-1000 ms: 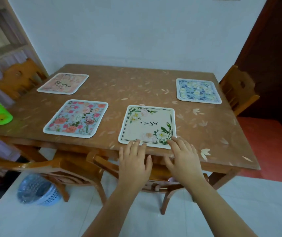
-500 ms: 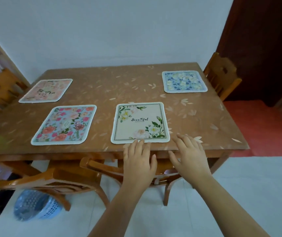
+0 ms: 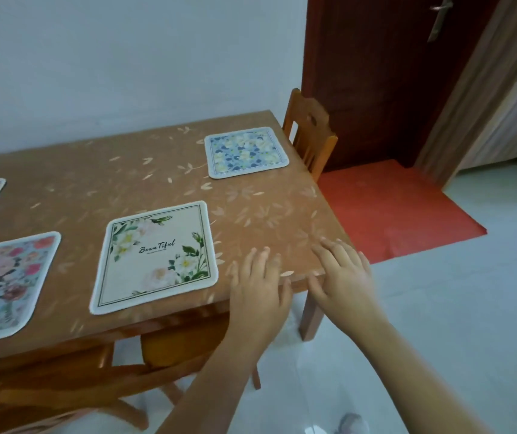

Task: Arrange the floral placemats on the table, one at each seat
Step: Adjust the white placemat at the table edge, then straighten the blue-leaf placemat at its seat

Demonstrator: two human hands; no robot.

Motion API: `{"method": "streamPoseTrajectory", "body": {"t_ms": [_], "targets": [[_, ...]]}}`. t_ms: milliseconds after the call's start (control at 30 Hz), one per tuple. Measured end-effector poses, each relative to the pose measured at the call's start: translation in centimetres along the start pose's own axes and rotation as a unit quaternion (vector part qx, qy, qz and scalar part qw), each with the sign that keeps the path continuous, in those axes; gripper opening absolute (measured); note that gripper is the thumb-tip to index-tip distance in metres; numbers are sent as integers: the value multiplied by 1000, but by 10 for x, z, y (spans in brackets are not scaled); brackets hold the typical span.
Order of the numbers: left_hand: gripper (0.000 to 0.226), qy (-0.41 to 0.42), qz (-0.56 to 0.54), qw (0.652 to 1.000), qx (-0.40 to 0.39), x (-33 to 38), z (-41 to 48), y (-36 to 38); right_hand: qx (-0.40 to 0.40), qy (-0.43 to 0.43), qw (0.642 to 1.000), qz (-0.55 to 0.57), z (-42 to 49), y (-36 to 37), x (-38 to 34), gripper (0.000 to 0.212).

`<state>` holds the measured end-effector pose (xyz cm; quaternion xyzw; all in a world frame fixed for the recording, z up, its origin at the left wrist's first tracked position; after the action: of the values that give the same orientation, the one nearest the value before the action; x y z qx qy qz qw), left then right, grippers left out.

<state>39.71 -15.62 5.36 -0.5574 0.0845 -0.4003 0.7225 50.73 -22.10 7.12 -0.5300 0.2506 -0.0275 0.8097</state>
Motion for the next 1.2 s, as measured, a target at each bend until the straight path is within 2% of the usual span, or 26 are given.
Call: {"method": "streamPoseTrajectory", "body": {"t_ms": [267,433,533,667,867,1133,1200], "targets": [[37,-31,-38,999,-1,110,87,68,-31,-8,999,-20,62,-33,141,45],[36,-29,-40,999,9,151,134,97,-54,-12,998,-23,98,-38,202,47],[48,-28,-34,999,3,166,167,117,-66,-15,997,-26,126,-35,231,47],[42,-59,-56,997,-17,170,213,155,-66,-27,997,-37,177,-30,265,47],[34,-121,-50,991,4,156,297,188,-97,-79,991,-41,274,-10,289,45],[34,-175,-17,984,32,135,373,204,-113,-140,984,7,366,13,294,45],[42,-180,-7,983,35,130,387,209,-129,-157,979,17,384,22,295,47]]}}
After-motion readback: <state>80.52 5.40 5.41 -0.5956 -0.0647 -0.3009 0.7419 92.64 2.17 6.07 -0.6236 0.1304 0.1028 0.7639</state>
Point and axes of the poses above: each hand's wrist, its own z-axis towards the middle knuckle, its own y-axis out of the palm, x = y × z, the point moved 9 cm from there along z, towards the middle knuckle, and after that the axes turned 2 degrees about -y, right-handed, at the moved point
